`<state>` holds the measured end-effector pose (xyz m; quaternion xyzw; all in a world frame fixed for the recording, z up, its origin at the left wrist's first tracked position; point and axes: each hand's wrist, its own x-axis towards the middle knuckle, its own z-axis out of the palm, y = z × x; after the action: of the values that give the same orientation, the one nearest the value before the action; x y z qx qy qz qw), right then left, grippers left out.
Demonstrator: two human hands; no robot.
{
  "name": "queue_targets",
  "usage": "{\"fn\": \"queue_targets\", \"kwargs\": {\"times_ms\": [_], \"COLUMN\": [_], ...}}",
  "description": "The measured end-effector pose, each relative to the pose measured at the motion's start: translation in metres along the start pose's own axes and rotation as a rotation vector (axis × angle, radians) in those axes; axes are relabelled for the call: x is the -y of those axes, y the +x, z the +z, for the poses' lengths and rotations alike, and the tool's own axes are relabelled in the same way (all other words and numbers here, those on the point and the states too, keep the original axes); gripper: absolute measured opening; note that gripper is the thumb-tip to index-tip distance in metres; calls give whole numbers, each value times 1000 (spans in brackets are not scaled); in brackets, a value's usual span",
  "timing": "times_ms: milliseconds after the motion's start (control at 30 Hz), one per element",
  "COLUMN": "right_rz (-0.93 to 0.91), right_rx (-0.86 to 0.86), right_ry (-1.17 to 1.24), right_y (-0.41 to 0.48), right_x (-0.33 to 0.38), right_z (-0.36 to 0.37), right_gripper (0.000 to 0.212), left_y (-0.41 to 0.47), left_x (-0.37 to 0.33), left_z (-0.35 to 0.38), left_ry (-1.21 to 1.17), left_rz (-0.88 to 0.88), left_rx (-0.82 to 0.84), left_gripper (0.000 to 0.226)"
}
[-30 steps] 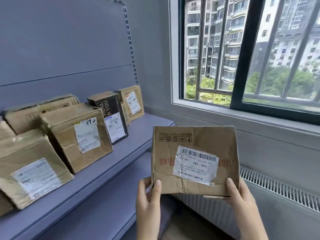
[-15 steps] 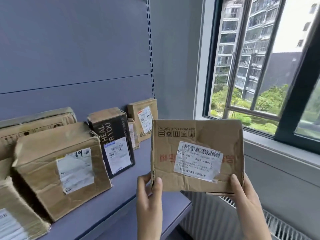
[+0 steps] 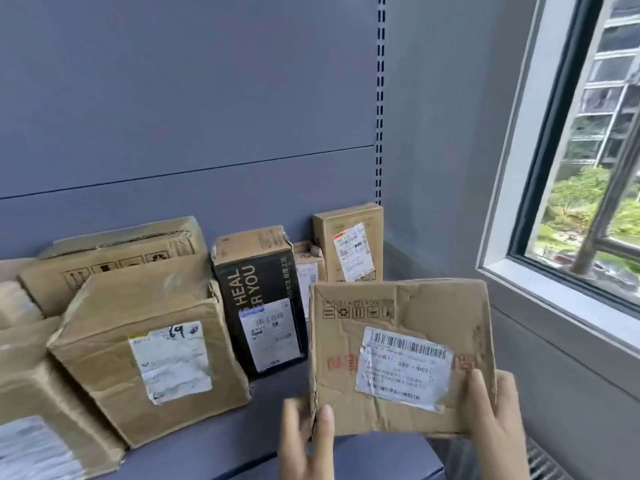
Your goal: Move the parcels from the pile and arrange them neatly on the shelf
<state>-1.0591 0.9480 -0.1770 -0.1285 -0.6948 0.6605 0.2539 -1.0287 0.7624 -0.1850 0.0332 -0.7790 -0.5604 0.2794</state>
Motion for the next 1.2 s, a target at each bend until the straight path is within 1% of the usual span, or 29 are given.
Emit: {"fn": "queue_targets", "kwargs": {"times_ms": [33,67,100,133,167,200,233,333,500,567,633,667,733,767,967,1033,1200], "right_rz": [3,3,0,-6,-12,-18,-19,-32,-46,-41,-25,-8,-9,-17,-64,-65,-84], "right_rx": [27,55,82,109,132,155,176,214,288,330,367,389,420,428,441,437,435], "right_ry": [0,13,33,48,57,61,58,37,84,73,81,84,66,55,-4,-10,-18], "right_y": [9,17,24,30,35,39,42,52,73,79,85,88,92,94,98,99,105], "right_x": [-1,-3,-5,-6,-7,-6,-5,-9,-11,-11,-12,-11,-10,-10,-5,-5,-5], "right_z": [1,2,1,1,1,1,1,0,-2,-2,-3,-2,1,3,10,11,15], "right_gripper": [17,18,19,20,19,18,18,21,20,19,10,10,29,32,24,24,25], "left_y": [-2,-1,-1,-1,0,4,8,11,5,7,12,16,20,21,23,25,32], "left_x": [-6,-4,-5,-9,-5,-8,-10,-11,-17,-19,-21,-22,-22,-21,-18,-17,-14], "left_z": [5,5,10,15,22,26,29,39,55,57,59,60,60,60,61,61,62], "left_ry": [-51,17,-10,12,-77,-168,-193,-192,-169,-161,-132,-103,-81,-84,-107,-96,-48], "left_rz": [-16,24,21,14,-94,-199,-249,-258,-261,-249,-255,-251,-244,-241,-216,-208,-200], "left_rx": [-12,-57,-53,-130,-191,-198,-209,-228,-249,-260,-280,-291,-289,-278,-225,-215,-234], "left_gripper": [20,27,35,41,44,44,42,21,8,8,10,11,11,10,5,3,7]}}
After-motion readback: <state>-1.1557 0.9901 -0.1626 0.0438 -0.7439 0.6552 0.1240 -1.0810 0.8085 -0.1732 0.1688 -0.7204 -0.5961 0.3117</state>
